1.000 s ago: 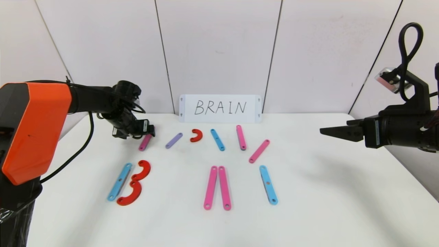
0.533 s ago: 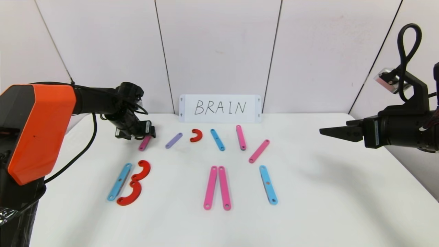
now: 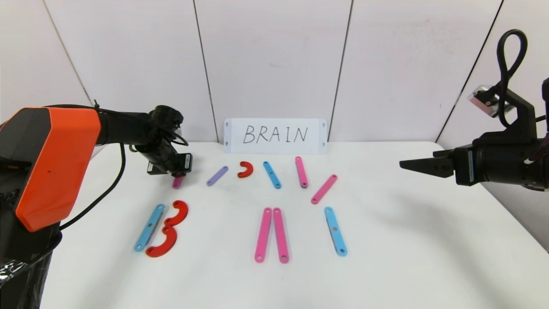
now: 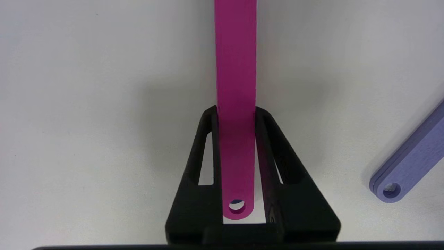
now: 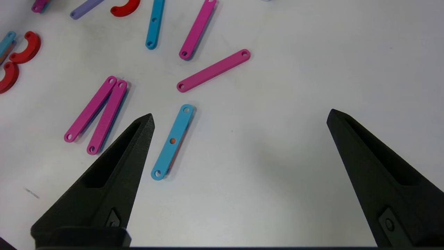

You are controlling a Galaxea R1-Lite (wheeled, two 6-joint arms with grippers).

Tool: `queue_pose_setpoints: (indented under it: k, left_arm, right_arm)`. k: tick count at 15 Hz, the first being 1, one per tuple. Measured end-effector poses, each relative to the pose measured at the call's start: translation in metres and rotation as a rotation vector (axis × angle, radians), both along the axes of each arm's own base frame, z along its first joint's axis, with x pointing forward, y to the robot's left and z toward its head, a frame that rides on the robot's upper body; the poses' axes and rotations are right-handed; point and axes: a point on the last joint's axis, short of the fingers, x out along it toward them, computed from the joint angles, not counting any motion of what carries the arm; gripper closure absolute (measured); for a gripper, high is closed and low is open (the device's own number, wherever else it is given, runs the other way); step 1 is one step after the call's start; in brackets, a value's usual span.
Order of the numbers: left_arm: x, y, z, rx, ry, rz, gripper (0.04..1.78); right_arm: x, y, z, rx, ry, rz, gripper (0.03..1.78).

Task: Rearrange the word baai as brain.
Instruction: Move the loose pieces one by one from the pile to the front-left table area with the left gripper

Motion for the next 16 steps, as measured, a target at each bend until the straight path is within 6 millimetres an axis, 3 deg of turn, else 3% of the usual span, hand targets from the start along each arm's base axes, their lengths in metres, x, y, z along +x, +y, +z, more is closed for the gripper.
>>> queue_pose_setpoints:
  k: [4, 8, 11, 16]
  left_arm:
    - [-0.006, -0.001, 0.004, -0.001, 0.023, -0.001, 1.52]
    - [-0.027, -0.006, 0.030, -0.005, 0.043, -0.007, 1.52]
    - [-0.052, -0.016, 0.045, 0.000, 0.047, -0.035, 1.52]
    - [-0.108, -0.041, 0.052, 0.009, 0.075, -0.120, 1.52]
  right_arm:
    - [0.000, -0.001, 0.001, 0.005, -0.003, -0.007, 0.07]
    - [0.004, -0.005, 0.002, 0.021, -0.011, -0.004, 0.07]
    - [0.013, -0.010, 0.001, 0.042, -0.048, 0.004, 0.07]
    - [0.025, -0.013, -0.009, 0.042, -0.029, -0.007, 0.07]
